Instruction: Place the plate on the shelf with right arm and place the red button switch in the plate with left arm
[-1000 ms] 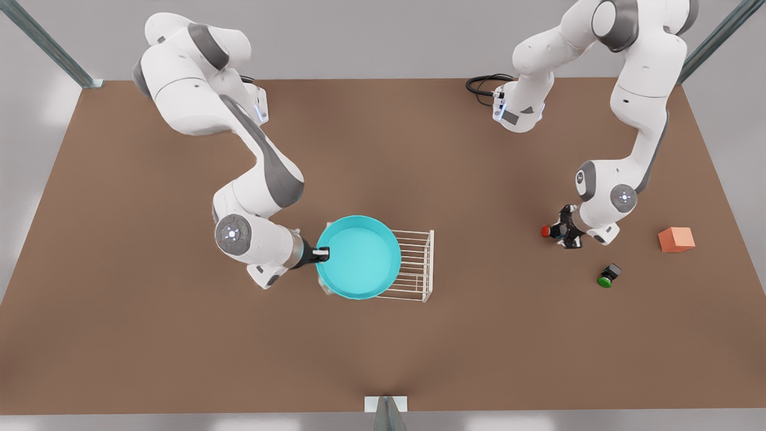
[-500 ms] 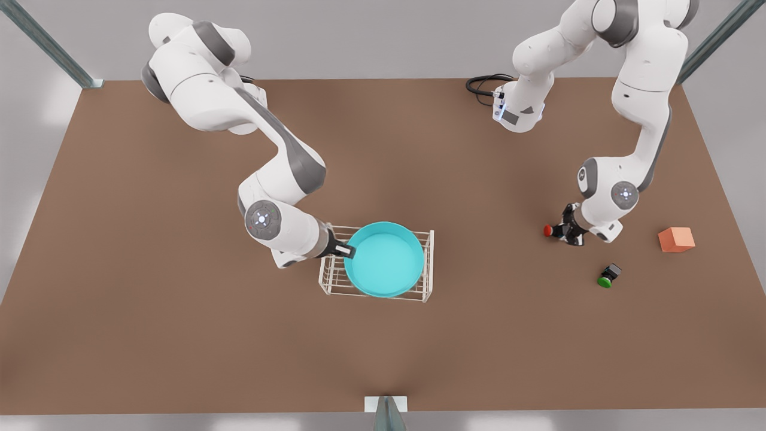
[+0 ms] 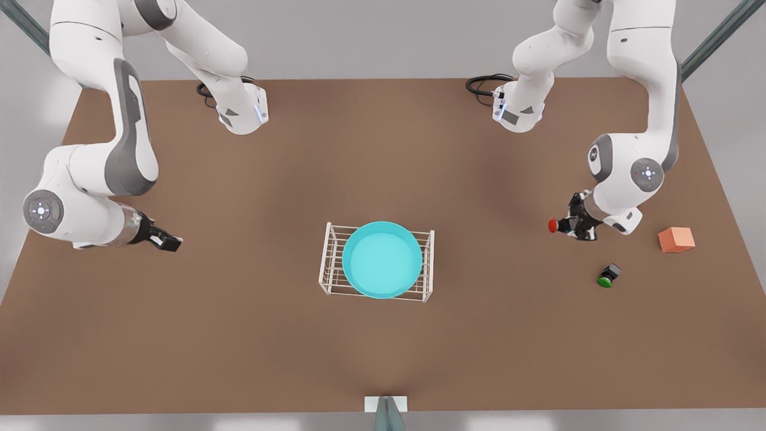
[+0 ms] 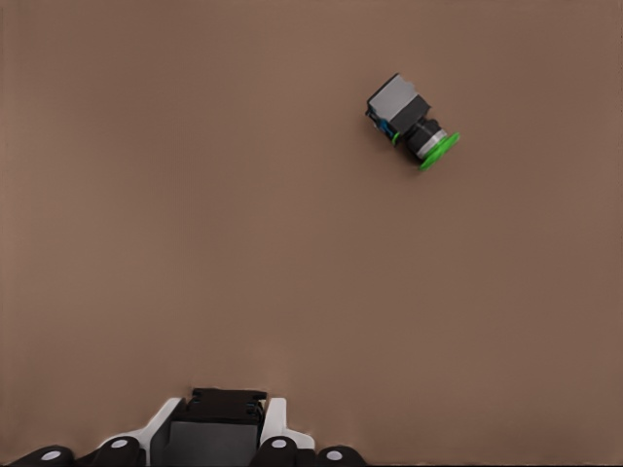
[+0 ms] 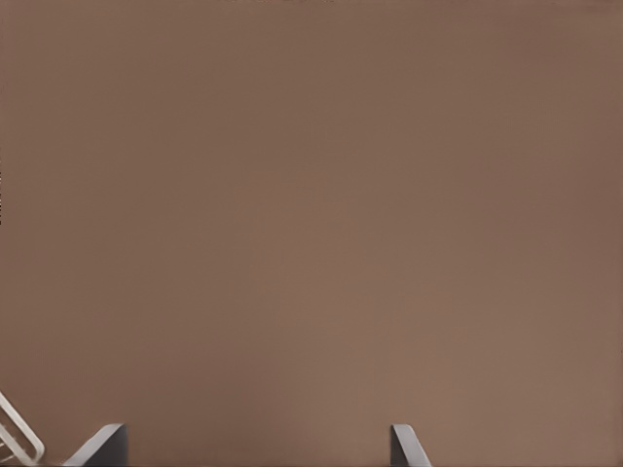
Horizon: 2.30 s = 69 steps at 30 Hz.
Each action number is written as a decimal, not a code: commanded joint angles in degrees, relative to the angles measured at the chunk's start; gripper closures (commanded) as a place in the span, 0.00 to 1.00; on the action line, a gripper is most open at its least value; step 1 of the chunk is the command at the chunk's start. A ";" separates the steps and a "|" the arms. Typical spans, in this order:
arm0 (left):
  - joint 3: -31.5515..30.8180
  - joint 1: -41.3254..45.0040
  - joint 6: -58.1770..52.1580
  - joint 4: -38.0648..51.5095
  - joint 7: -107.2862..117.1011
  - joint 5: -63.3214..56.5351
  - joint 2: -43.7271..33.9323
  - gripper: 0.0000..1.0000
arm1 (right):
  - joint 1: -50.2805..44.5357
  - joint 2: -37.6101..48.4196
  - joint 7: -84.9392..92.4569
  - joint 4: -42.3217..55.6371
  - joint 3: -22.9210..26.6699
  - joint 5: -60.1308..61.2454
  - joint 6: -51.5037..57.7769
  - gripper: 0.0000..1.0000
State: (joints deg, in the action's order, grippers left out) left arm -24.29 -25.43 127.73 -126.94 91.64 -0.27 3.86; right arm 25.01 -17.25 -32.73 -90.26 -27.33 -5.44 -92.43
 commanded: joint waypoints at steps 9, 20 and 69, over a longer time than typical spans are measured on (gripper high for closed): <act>-13.24 4.95 -17.43 12.33 23.14 13.01 2.47 0.56 | -14.03 -0.68 35.63 -0.36 18.01 2.37 -1.44 0.00; -13.15 19.45 -15.41 36.41 47.67 8.35 19.96 0.56 | -11.48 -2.70 39.14 -0.01 18.10 2.28 -3.46 0.00; -4.36 9.70 -43.01 42.12 -70.72 -8.61 15.39 0.00 | -7.44 -5.17 43.54 0.08 17.92 2.45 -4.34 0.00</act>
